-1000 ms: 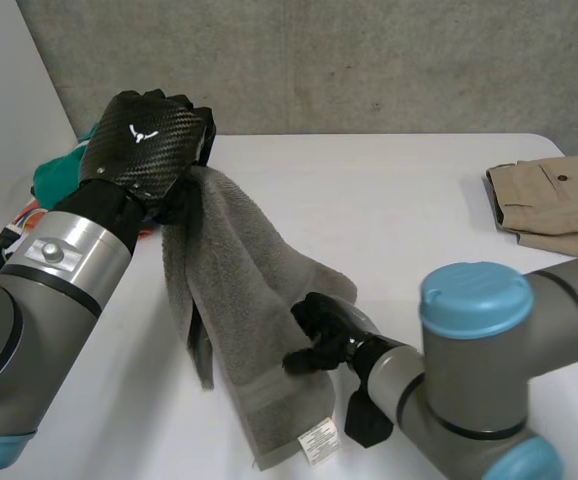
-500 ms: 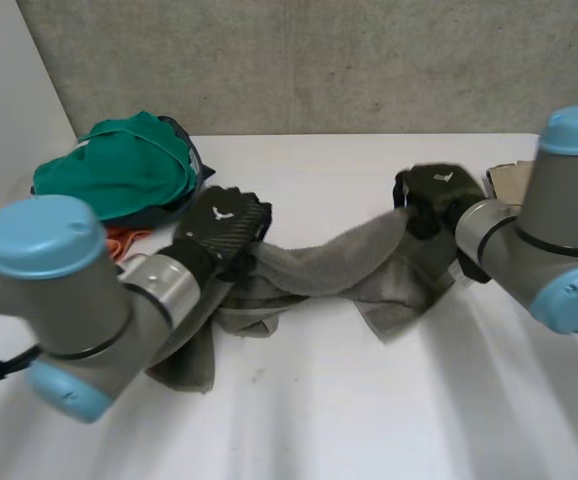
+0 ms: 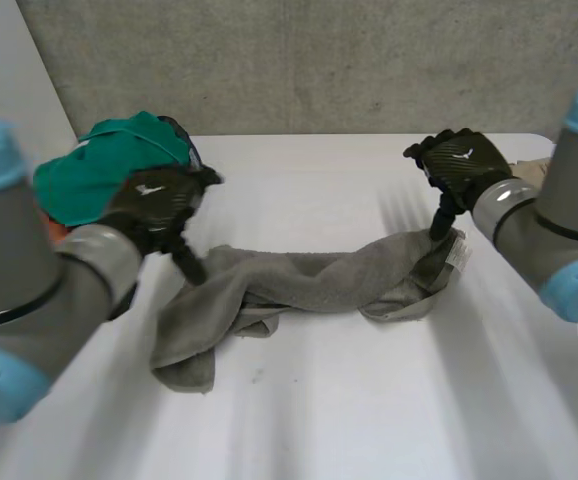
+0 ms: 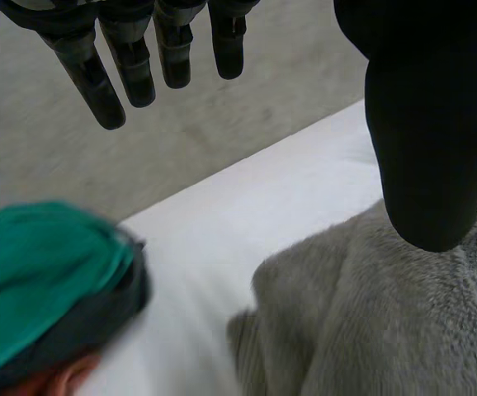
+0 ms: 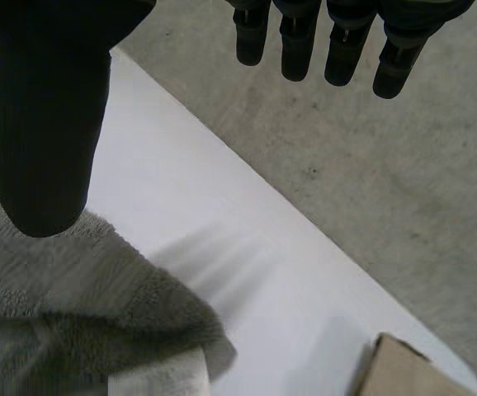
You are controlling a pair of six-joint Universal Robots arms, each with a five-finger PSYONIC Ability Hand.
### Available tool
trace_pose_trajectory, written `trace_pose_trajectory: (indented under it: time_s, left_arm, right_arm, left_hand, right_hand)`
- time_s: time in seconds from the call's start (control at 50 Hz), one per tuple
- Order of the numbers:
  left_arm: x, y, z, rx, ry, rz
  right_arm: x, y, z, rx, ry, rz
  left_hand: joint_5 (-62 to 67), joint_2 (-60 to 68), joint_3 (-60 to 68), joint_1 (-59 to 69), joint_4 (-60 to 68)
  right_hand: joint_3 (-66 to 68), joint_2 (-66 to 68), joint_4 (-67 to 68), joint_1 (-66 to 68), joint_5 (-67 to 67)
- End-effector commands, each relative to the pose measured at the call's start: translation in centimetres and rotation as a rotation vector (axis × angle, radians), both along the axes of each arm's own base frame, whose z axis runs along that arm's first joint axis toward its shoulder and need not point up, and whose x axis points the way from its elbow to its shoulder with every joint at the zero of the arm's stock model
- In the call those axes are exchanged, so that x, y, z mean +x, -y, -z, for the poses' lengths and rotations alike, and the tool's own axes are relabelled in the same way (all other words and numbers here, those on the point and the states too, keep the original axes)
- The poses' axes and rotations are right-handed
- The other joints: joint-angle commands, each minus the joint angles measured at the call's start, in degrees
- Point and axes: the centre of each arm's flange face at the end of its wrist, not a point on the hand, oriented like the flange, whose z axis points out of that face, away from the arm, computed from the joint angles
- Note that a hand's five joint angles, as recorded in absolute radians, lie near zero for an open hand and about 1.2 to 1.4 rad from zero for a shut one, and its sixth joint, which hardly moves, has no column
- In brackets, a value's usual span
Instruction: Fold the laundry.
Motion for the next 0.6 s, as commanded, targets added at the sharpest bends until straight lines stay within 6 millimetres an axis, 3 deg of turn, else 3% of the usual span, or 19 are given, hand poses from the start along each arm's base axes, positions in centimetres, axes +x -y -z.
trace_pose_trajectory:
  time_s: [0.02, 0.12, 0.24, 0.32, 0.44, 0.6]
  left_arm:
    - [4.7, -3.3, 1.5, 0.194, -0.061, -0.143]
    - [6.4, -4.4, 4.9, 0.373, -0.081, -0.172]
    - [6.2, -2.9, 8.4, 0.494, -0.094, -0.149]
    - [5.9, -2.0, 9.8, 0.533, -0.094, -0.162]
    - [5.0, -1.0, 10.7, 0.515, -0.106, -0.153]
    - [4.2, -0.2, 12.0, 0.450, -0.038, -0.155]
  right_arm:
    - [-2.0, -2.2, 0.7, 0.037, -0.261, -0.048]
    - [-2.9, -2.5, 3.5, 0.094, -0.396, -0.116]
    - [-1.6, -0.8, 6.6, 0.007, -0.326, -0.203]
    - [-1.4, 0.7, 8.5, -0.042, -0.313, -0.194]
    - [-1.0, 1.4, 10.6, -0.025, -0.304, -0.212]
    - [-0.5, 2.6, 11.7, -0.019, -0.256, -0.199]
  left_hand:
    - [-3.01, -1.90, -1.97, -1.34, -1.54]
    - [-2.80, -1.69, -1.76, -1.13, -1.33]
    - [-2.96, -1.86, -1.93, -1.30, -1.49]
    - [-2.80, -1.69, -1.76, -1.13, -1.33]
    - [-0.78, 0.32, 0.25, 0.89, 0.69]
    - [6.61, 7.71, 7.65, 8.28, 8.08]
  right_hand:
    - [3.73, 3.77, 3.71, 3.01, 2.88]
    - [8.29, 8.33, 8.27, 7.57, 7.44]
    - [10.47, 10.50, 10.45, 9.74, 9.61]
    - [12.48, 12.52, 12.46, 11.76, 11.63]
    - [16.53, 16.57, 16.52, 15.81, 15.68]
    - [21.07, 21.10, 21.05, 20.34, 20.21]
